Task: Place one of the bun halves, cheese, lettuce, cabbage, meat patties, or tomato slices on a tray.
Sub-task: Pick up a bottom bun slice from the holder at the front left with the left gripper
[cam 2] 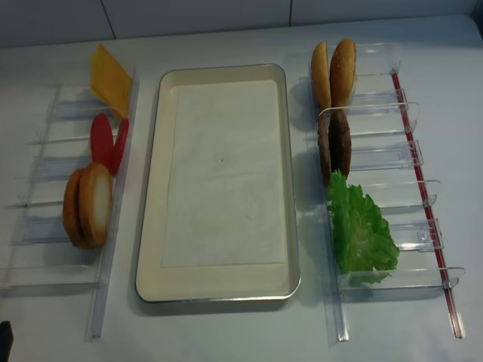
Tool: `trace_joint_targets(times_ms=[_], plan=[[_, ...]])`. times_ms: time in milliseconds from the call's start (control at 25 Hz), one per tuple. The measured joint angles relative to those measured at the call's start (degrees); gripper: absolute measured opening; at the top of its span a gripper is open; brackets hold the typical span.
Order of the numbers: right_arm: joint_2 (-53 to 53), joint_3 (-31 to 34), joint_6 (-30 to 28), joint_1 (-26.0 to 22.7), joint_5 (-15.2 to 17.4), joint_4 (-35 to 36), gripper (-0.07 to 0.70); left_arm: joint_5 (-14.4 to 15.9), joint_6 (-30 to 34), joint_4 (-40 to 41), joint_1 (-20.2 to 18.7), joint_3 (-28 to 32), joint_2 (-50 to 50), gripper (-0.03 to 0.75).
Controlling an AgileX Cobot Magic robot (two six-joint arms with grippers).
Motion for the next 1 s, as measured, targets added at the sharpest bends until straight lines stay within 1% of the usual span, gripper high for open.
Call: trace_joint_targets(times_ms=[880,920,1000], plan=[[0.0,0.0,0.0,0.0,0.0,0.0,0.522,-0.04,0.12,-0.19,0.0,0.0,0.0,0.51],[0.0,0.0,0.0,0.0,0.0,0.0,0.522,-0.04,0.24,-1.05,0.0,0.0,0.0,0.51],[0.0,0.0,0.0,0.0,0.0,0.0,0.522,0.08,0.33,-5.89,0.0,-1.36,0.0,0.508]])
